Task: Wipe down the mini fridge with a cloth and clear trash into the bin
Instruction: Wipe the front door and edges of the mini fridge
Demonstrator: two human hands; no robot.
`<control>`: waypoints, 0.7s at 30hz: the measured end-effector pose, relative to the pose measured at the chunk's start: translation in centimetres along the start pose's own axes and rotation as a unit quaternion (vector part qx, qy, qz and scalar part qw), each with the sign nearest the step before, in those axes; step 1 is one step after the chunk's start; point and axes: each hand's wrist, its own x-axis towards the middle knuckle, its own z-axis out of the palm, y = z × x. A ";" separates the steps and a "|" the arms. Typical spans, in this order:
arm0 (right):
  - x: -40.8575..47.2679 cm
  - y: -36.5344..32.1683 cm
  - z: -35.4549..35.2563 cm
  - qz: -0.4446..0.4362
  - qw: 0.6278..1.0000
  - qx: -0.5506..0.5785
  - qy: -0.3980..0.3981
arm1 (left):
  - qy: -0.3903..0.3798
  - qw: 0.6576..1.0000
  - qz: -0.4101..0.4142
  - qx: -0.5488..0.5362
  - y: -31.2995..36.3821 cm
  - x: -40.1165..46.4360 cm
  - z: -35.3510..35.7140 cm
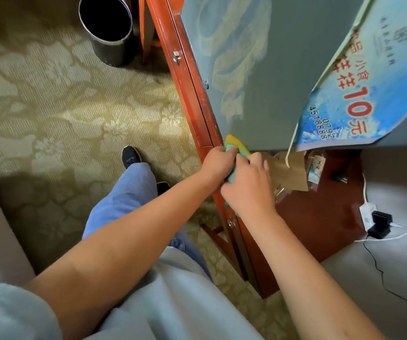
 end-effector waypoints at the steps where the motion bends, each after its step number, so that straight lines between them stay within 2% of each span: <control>1: -0.1 -0.1 -0.8 -0.018 0.999 0.008 0.040 | 0.018 0.999 0.034 -0.034 0.9 -0.5 -0.3; 4: 0.6 -1.0 -2.2 -0.055 0.984 0.029 0.169 | 0.062 0.986 0.131 -0.078 3.8 -0.6 -1.6; 6: 1.8 -1.8 -1.7 -0.041 0.982 0.028 0.183 | 0.088 0.984 0.150 -0.043 4.8 0.2 -2.0; 8: 2.7 -2.4 -0.3 -0.023 0.994 -0.001 0.109 | 0.067 0.992 0.110 0.015 3.9 1.5 -2.0; 11: 2.8 -2.6 1.3 0.019 0.996 -0.057 -0.062 | -0.067 0.994 -0.032 0.074 0.8 1.9 -1.8; 13: 2.2 -2.1 1.1 0.027 0.994 -0.062 -0.089 | -0.071 0.994 -0.049 0.064 -0.3 1.2 -1.4; 15: 1.6 -1.7 0.1 0.003 0.998 -0.051 -0.036 | -0.027 0.998 0.004 0.049 0.3 1.0 -1.1; 19: 1.7 -2.5 -2.0 -0.049 0.988 -0.024 0.142 | 0.058 0.990 0.121 -0.036 3.7 1.5 -2.4; 21: 2.9 -3.3 -1.8 -0.040 0.988 -0.030 0.148 | 0.078 0.987 0.139 -0.031 4.6 2.3 -2.9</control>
